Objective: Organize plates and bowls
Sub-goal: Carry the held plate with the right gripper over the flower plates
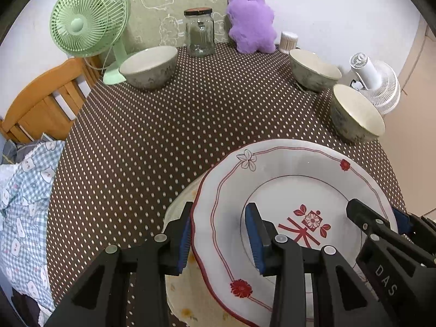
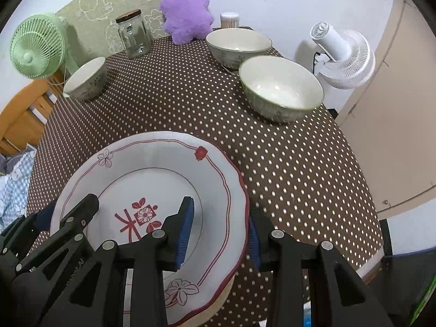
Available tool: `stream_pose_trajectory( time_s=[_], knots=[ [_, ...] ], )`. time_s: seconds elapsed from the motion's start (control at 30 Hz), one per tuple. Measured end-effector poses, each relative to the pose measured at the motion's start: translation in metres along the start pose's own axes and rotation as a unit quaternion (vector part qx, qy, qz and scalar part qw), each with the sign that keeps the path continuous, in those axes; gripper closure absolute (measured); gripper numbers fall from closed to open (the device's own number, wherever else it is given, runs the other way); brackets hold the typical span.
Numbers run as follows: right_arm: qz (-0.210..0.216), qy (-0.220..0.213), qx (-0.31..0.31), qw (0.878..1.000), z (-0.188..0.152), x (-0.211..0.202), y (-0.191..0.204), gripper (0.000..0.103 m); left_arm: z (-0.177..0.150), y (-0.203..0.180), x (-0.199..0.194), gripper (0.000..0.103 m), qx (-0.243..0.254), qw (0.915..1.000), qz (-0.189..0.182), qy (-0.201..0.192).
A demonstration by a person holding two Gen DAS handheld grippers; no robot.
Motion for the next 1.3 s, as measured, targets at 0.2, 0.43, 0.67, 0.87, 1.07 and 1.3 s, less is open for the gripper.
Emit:
stream_pose_trajectory(
  time_s=[0.2,0.43,0.67,0.87,1.07,1.3],
  knots=[
    [-0.012,-0.003,0.0,1.0,-0.018,-0.007,-0.003,0.064,-0.016,-0.001,0.002,0.066,0.006,1.0,-0.004,0.006],
    [-0.013,0.008,-0.009,1.0,-0.029,-0.004,-0.004,0.064,-0.03,0.002,0.006,0.066,-0.012,0.9997,-0.004,0.019],
    [-0.002,0.027,-0.029,0.999,-0.042,0.003,-0.002,0.064,-0.04,0.004,0.009,0.066,-0.03,0.9992,0.008,0.027],
    [0.011,0.036,-0.045,0.998,-0.047,0.007,0.001,0.064,-0.044,0.003,0.007,0.065,-0.035,0.9989,0.022,0.02],
    [0.014,0.033,-0.075,0.997,-0.045,0.01,0.002,0.064,-0.045,0.001,0.005,0.065,-0.048,0.998,0.039,0.012],
    [0.03,0.033,-0.083,0.996,-0.037,0.018,0.003,0.064,-0.045,-0.001,0.004,0.06,-0.055,0.9969,0.055,0.011]
  ],
)
Point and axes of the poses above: each gripper's, at about its wrist camera, not at the fingertips, and x roughly the way its jaws point, y to its left, z to its top, the point moved 6 cm from there along x, roughly the way its jaws point, and after that the axes turned 4 degrees about z, right-handed, at the moved point
